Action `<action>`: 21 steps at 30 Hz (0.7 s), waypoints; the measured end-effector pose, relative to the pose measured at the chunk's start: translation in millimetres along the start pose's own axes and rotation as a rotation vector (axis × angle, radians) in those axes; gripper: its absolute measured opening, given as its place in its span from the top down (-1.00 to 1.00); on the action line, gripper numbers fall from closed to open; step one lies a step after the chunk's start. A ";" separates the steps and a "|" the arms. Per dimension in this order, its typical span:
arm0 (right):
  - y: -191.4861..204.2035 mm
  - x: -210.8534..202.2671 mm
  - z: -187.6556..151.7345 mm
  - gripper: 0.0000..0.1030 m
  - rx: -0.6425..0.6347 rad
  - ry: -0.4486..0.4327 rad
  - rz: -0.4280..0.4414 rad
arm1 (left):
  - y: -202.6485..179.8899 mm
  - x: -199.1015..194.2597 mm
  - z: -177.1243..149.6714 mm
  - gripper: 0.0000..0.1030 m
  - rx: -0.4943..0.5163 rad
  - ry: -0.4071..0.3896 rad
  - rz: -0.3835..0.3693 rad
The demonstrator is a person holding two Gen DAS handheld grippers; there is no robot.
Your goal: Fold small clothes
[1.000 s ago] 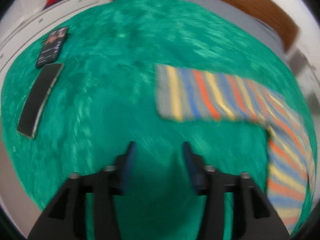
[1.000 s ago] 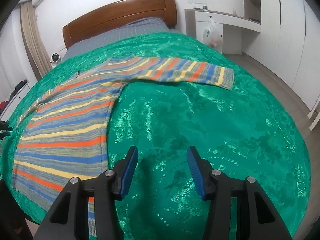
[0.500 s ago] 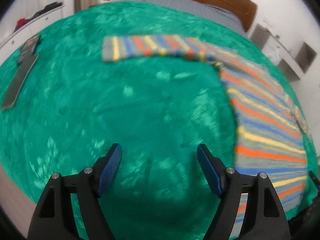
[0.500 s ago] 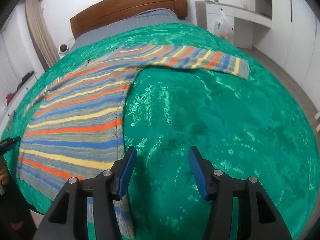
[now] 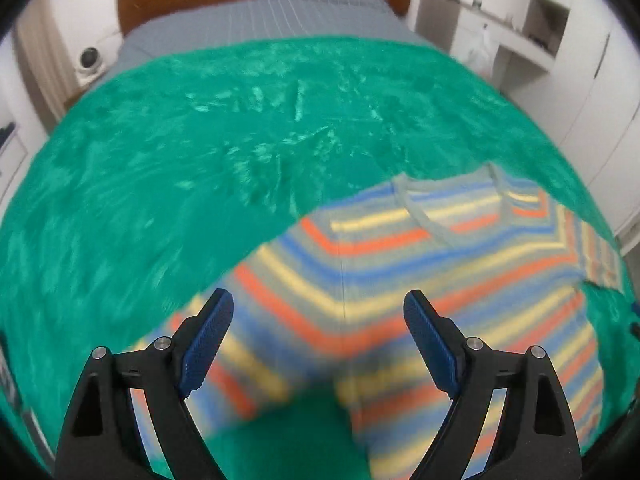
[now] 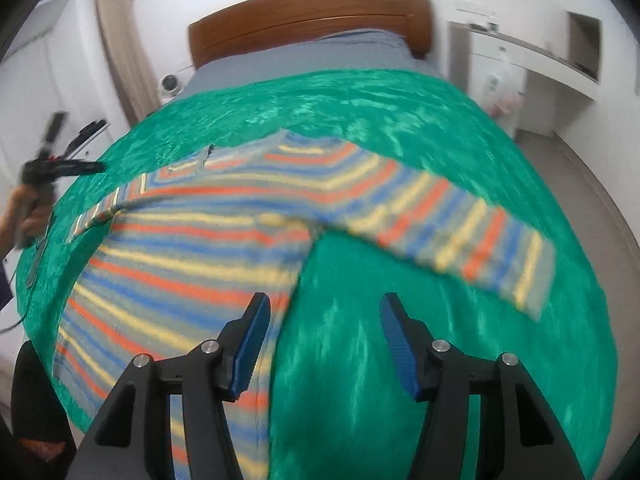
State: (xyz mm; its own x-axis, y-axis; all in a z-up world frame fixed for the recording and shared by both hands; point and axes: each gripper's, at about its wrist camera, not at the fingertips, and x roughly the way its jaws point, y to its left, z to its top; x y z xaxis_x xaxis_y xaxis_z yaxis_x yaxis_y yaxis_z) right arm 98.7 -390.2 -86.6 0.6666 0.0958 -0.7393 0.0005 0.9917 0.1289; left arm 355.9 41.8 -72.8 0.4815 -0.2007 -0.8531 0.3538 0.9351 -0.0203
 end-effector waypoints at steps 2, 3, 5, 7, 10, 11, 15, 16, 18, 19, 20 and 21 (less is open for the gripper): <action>-8.1 16.8 28.1 -0.11 -0.016 0.009 0.024 | -4.4 37.6 23.6 -0.66 0.046 0.044 0.011; -14.1 30.2 47.7 -0.11 -0.022 0.018 0.041 | -7.1 47.0 27.1 -0.65 0.065 0.056 0.012; -21.8 50.0 74.6 -0.12 -0.033 0.035 0.073 | -13.7 73.3 37.9 -0.64 0.119 0.082 0.017; -29.7 79.4 107.1 -0.13 -0.048 0.063 0.123 | -19.9 95.3 45.0 -0.64 0.165 0.110 0.017; -34.6 124.5 146.3 -0.13 -0.064 0.109 0.187 | -21.6 124.9 47.3 -0.65 0.210 0.185 0.042; -35.0 139.9 157.5 -0.13 -0.062 0.122 0.200 | -20.6 131.3 46.1 -0.67 0.217 0.201 0.030; -28.7 207.0 194.3 -0.13 -0.063 0.214 0.259 | -20.8 126.1 45.1 0.88 0.222 0.175 -0.049; -25.1 219.5 200.3 -0.13 -0.075 0.236 0.260 | -24.0 123.4 44.6 0.89 0.237 0.162 -0.033; -12.8 252.3 212.9 -0.13 -0.103 0.290 0.240 | -37.5 115.8 38.9 0.91 0.314 0.100 0.051; -7.6 265.5 216.6 -0.13 -0.111 0.313 0.239 | -43.2 112.8 36.9 0.91 0.340 0.070 0.089; -2.1 278.7 218.9 -0.07 -0.117 0.339 0.230 | -45.8 110.1 36.3 0.91 0.346 0.044 0.116; 2.5 286.2 218.4 0.56 -0.130 0.365 0.230 | -46.8 107.3 37.5 0.92 0.341 0.011 0.143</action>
State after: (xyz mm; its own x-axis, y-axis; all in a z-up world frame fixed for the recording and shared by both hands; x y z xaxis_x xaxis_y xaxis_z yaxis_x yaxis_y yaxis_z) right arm 452.2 -379.1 -153.5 0.3320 0.3164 -0.8886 -0.2264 0.9413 0.2506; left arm 421.1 -34.5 -143.8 0.5376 -0.0707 -0.8402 0.5314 0.8021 0.2725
